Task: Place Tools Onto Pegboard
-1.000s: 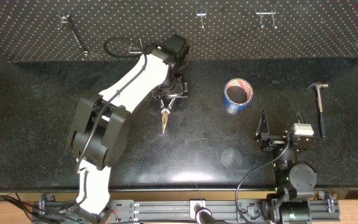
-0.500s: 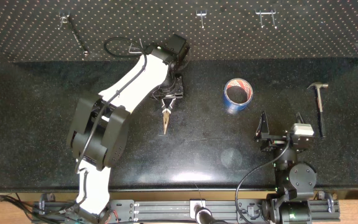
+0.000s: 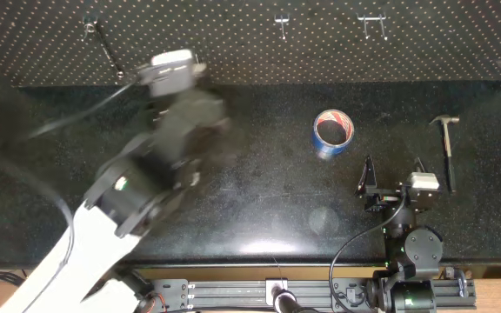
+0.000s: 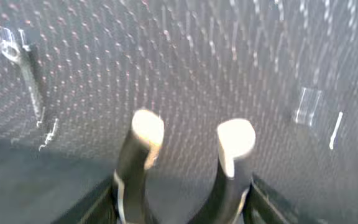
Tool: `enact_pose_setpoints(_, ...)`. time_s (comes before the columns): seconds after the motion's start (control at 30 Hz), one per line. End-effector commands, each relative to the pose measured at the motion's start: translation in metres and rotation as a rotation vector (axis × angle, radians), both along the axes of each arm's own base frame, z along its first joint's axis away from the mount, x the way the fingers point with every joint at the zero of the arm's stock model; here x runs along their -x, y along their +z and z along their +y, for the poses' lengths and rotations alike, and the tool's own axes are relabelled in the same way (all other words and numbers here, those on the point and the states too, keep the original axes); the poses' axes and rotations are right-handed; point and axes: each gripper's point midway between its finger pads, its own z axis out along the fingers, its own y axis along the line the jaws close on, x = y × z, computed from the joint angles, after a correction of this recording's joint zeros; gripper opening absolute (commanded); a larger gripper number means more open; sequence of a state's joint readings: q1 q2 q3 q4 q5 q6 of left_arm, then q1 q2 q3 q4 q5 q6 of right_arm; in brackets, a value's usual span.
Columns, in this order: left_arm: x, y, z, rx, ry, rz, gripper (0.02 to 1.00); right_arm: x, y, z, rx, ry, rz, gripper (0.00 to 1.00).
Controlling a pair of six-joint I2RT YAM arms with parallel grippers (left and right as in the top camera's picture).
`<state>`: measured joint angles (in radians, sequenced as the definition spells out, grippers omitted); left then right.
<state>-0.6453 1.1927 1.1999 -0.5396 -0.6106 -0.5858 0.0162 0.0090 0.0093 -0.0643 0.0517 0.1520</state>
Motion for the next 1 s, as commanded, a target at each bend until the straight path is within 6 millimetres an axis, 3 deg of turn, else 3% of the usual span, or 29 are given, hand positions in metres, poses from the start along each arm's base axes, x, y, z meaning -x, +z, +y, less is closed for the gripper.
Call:
enact_pose_setpoints(0.03, -0.003, -0.006, 0.057, -0.07, 0.09, -0.309, 0.029, 0.0, -0.001, 0.001, 0.008, 0.0, 0.0, 0.974)
enact_pose_setpoints(0.23, -0.037, -0.037, 0.051, -0.075, 0.114, -0.332, 0.029, 0.0, -0.001, 0.001, 0.008, 0.0, 0.0, 0.974)
enact_pose_setpoints(0.37, -0.046, -0.033, 0.048, -0.063, 0.118, -0.358, 0.027, 0.0, -0.001, 0.001, 0.008, 0.0, 0.0, 0.976)
enact_pose_setpoints(0.57, -0.053, -0.011, 0.048, -0.107, 0.116, -0.456, 0.029, 0.0, -0.001, 0.001, 0.007, 0.0, 0.0, 0.974)
enact_pose_setpoints(0.7, -0.071, -0.021, 0.046, -0.089, 0.128, -0.491, 0.029, 0.0, -0.001, 0.001, 0.008, 0.0, 0.0, 0.976)
enact_pose_setpoints(1.0, -0.086, -0.043, 0.043, -0.1, 0.132, -0.473, 0.029, 0.0, -0.001, 0.0, 0.008, 0.0, 0.0, 0.976)
